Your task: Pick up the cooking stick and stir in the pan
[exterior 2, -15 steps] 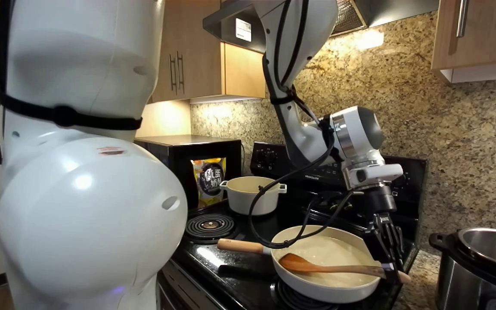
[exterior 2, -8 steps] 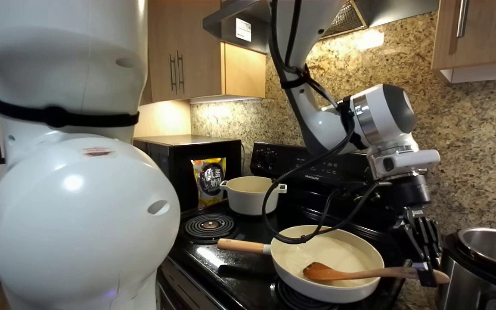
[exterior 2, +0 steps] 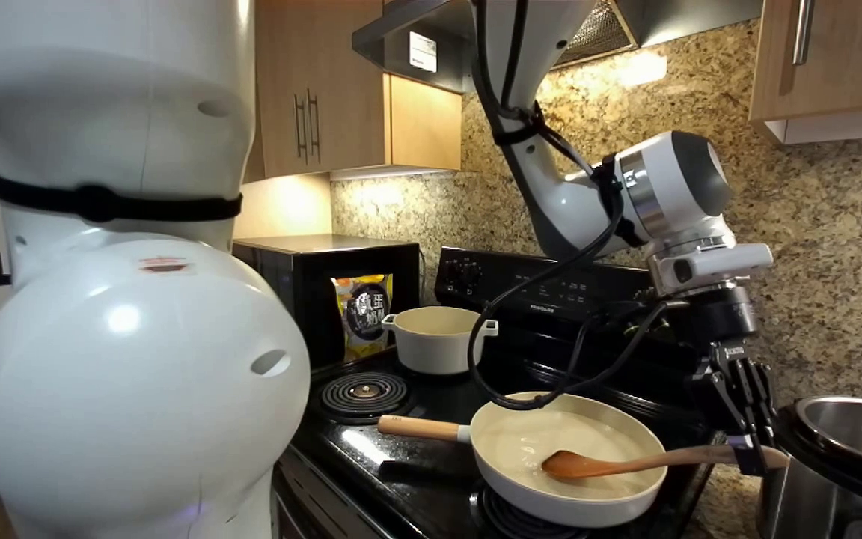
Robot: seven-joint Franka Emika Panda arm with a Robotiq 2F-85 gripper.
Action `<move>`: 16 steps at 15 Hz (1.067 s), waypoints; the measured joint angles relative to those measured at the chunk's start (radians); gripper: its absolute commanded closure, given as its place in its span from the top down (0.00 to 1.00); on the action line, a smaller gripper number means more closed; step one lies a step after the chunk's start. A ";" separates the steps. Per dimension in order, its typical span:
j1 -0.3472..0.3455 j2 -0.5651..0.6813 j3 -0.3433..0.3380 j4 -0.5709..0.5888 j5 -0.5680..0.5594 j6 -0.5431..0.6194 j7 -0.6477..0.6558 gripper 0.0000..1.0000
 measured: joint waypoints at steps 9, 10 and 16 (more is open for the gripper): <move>0.021 0.038 0.040 0.112 0.040 -0.010 0.009 0.10; 0.028 0.048 0.044 0.122 0.040 -0.011 0.009 0.10; 0.069 0.132 0.062 0.155 0.040 -0.016 0.010 0.10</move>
